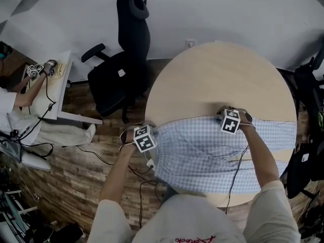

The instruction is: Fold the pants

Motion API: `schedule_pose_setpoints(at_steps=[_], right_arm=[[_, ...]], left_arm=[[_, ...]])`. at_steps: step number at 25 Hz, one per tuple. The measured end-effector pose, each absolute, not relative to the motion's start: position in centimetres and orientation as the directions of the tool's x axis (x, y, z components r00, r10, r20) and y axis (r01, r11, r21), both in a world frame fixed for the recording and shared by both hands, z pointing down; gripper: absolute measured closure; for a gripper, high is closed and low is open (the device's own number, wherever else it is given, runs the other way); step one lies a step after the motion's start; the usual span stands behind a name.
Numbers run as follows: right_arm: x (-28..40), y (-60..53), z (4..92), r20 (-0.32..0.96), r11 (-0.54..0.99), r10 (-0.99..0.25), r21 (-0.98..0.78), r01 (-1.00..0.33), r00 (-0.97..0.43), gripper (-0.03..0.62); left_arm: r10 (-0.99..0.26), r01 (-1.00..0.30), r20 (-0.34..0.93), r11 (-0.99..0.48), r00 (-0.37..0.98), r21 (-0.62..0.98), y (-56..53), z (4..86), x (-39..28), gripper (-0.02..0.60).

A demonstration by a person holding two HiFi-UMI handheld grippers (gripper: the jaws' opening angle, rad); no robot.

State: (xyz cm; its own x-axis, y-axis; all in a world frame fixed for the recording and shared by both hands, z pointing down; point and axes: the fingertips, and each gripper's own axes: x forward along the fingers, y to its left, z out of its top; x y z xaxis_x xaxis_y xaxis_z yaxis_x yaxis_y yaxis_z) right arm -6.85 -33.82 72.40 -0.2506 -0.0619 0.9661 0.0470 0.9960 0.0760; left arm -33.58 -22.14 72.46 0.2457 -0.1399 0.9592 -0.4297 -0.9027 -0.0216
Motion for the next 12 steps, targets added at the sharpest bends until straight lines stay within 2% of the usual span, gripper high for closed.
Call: schedule_pose_setpoints(at_steps=[6, 12], right_arm=[[-6.84, -33.86, 72.35, 0.958, 0.996, 0.083, -0.087, -0.004, -0.276, 0.505], [-6.9, -33.49, 72.21, 0.95, 0.996, 0.088, -0.09, 0.007, -0.299, 0.559]], left_arm=[[-0.017, -0.435, 0.962, -0.894, 0.274, 0.107, -22.19, 72.83, -33.28, 0.474], [0.037, -0.383, 0.963, -0.913, 0.269, 0.142, -21.64, 72.68, -32.91, 0.518]])
